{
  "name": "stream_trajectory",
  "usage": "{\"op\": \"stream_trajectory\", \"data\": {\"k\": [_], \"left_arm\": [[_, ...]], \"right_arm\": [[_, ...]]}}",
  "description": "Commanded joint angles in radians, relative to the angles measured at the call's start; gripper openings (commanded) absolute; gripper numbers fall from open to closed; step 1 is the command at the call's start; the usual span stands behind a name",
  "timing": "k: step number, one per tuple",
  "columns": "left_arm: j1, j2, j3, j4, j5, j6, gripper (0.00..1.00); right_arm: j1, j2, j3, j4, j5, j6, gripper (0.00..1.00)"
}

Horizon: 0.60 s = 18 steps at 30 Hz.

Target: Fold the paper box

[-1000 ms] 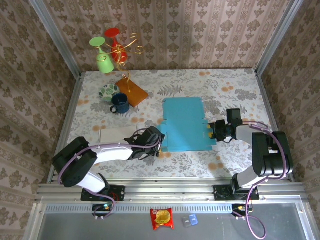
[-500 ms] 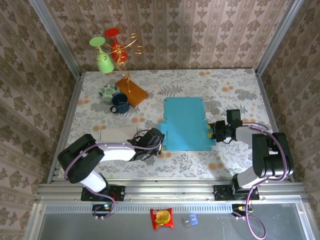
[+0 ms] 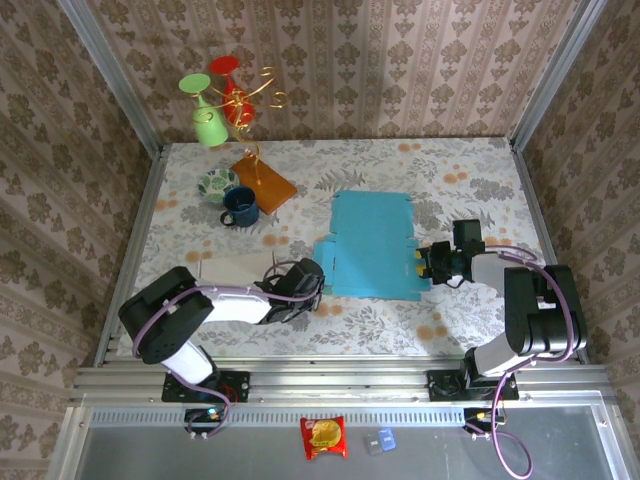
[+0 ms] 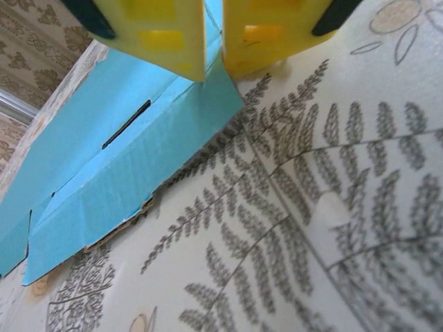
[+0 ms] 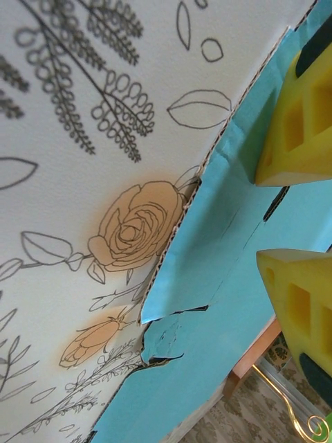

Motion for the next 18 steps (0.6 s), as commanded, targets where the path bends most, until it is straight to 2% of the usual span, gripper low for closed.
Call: {"op": "stream_trajectory", "data": {"k": [1,3,10,14,18], "left_arm": [[0.02,0.002,0.008,0.029,-0.025,0.064,0.08],[0.026,-0.005,0.01,0.033,-0.026,0.087,0.0],[0.044,-0.03,0.035,0.046,-0.028,0.155,0.0],[0.048,-0.043,0.054,0.056,-0.038,0.157,0.0],[0.051,-0.044,0.095,0.058,-0.034,0.159,0.0]], "right_arm": [[0.003,-0.001,-0.025,-0.024,0.006,-0.006,0.32],[0.003,-0.007,-0.021,-0.027,0.006,-0.007,0.32],[0.006,-0.085,0.013,-0.091,0.019,-0.041,0.37],[0.036,-0.231,0.019,-0.183,0.067,-0.034,0.47],[0.167,-0.402,-0.044,-0.191,0.168,0.087,0.6]]}}
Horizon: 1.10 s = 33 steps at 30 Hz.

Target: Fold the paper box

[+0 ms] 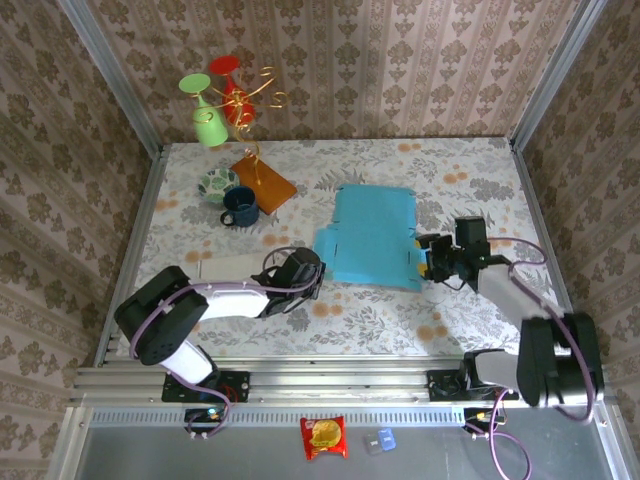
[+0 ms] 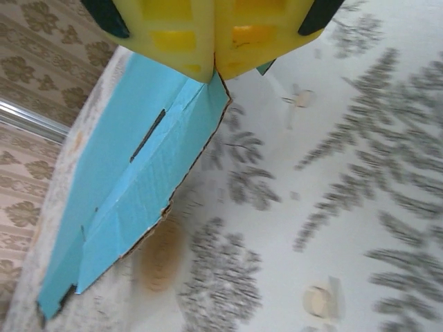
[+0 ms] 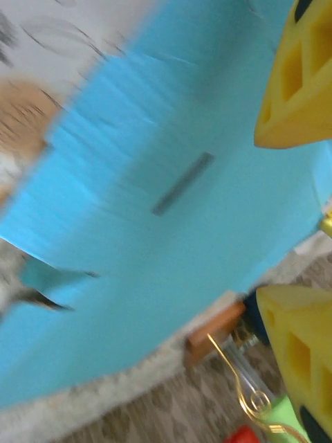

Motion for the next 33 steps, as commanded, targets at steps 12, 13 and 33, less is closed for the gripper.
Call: {"op": "stream_trajectory", "data": {"k": [12,13,33], "left_arm": [[0.018,-0.019,0.125,0.0,0.005,0.034,0.0],[0.017,-0.02,0.127,0.0,0.006,0.034,0.0],[0.017,-0.049,0.107,-0.018,0.005,0.031,0.0]], "right_arm": [[0.463,-0.097,-0.17,0.284,0.466,0.364,0.72],[0.464,-0.067,-0.17,0.323,0.47,0.363,0.71],[0.462,0.008,-0.095,0.383,0.51,0.365,0.1]]}}
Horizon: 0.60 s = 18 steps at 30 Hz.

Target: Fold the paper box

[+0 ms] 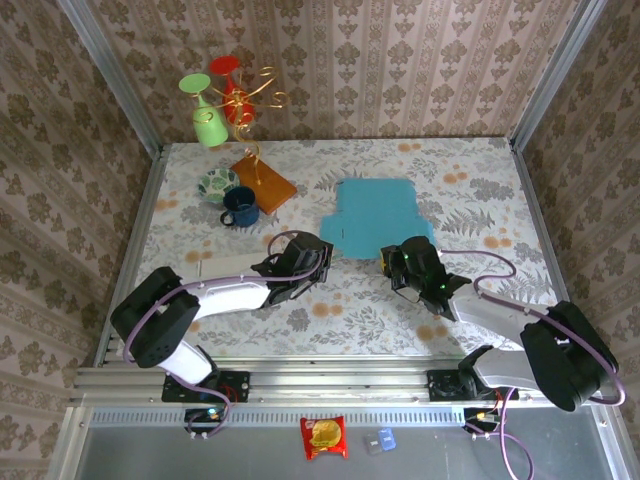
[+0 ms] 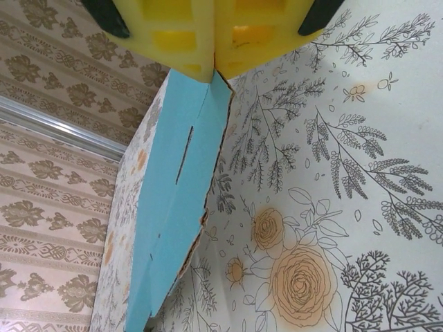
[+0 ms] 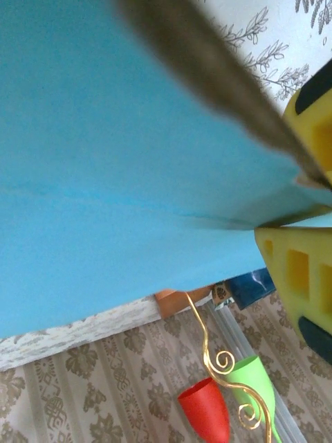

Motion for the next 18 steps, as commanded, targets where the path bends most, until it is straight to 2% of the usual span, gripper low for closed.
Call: {"op": "stream_trajectory", "data": {"k": [1,3,4,7,11,15,18], "left_arm": [[0.003,-0.026,0.007,-0.015,0.001,0.016,0.0],[0.005,-0.028,0.015,-0.021,0.002,0.031,0.0],[0.007,-0.033,0.022,-0.034,0.004,0.048,0.03],[0.028,-0.073,0.053,-0.103,0.027,0.163,0.27],[0.079,-0.16,0.103,-0.251,0.042,0.385,0.46],[0.139,-0.243,0.128,-0.316,0.062,0.671,0.47],[0.19,-0.292,0.124,-0.27,0.131,0.945,0.44]], "right_arm": [[0.003,-0.033,0.034,-0.047,0.053,-0.005,0.06],[-0.003,-0.042,0.053,-0.08,0.049,-0.018,0.0],[-0.008,-0.045,0.068,-0.107,0.043,-0.031,0.0],[-0.047,-0.054,0.159,-0.228,-0.008,-0.102,0.0],[-0.123,-0.04,0.343,-0.454,-0.11,-0.214,0.0],[-0.186,-0.022,0.55,-0.677,-0.168,-0.329,0.0],[-0.221,-0.019,0.679,-0.812,-0.181,-0.384,0.0]]}}
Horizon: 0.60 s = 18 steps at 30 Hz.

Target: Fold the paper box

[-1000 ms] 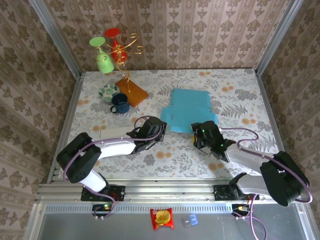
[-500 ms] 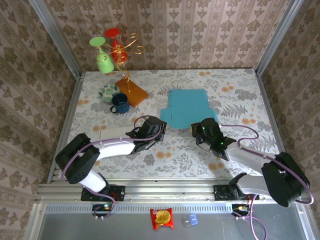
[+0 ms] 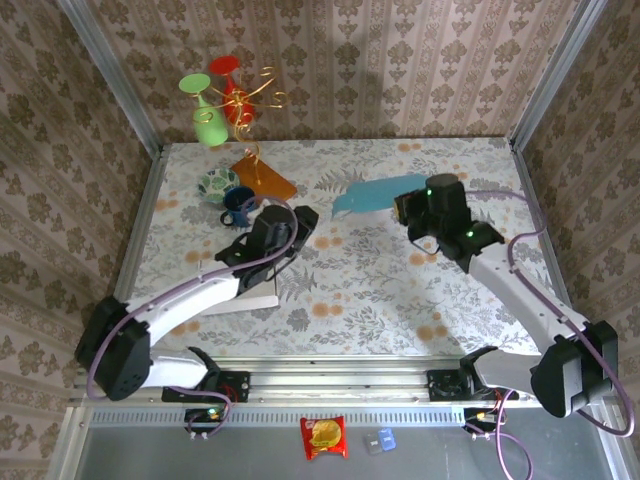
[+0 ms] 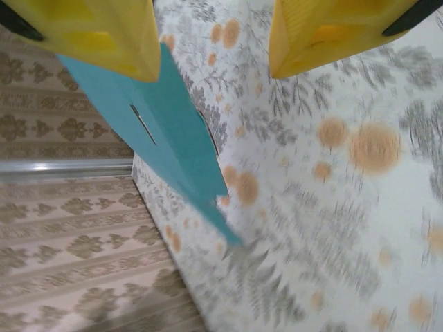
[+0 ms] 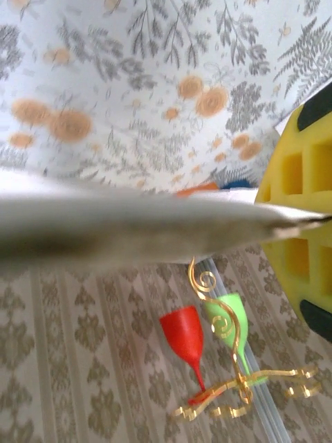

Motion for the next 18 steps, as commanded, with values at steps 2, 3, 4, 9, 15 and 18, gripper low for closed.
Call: {"op": "stream_trajectory", "data": {"k": [2,3,4,9,15,18], "left_arm": [[0.046,-0.051,0.022,0.003,0.15,0.555,0.44],[0.046,-0.054,0.038,-0.002,0.2,0.678,0.44],[0.04,-0.052,0.055,-0.021,0.25,0.79,0.45],[0.044,-0.067,0.069,-0.063,0.326,1.004,0.48],[0.052,-0.051,0.044,0.06,0.571,1.085,0.49],[0.043,-0.017,0.042,0.106,0.674,1.107,0.5]], "right_arm": [[-0.052,0.018,0.165,-0.331,-0.073,-0.142,0.0],[-0.066,0.02,0.199,-0.361,-0.094,-0.157,0.0],[-0.08,0.019,0.225,-0.387,-0.115,-0.169,0.0],[-0.149,0.015,0.346,-0.494,-0.21,-0.24,0.0],[-0.179,0.074,0.477,-0.679,-0.322,-0.191,0.0],[-0.187,0.144,0.49,-0.624,-0.353,-0.118,0.0]]}}
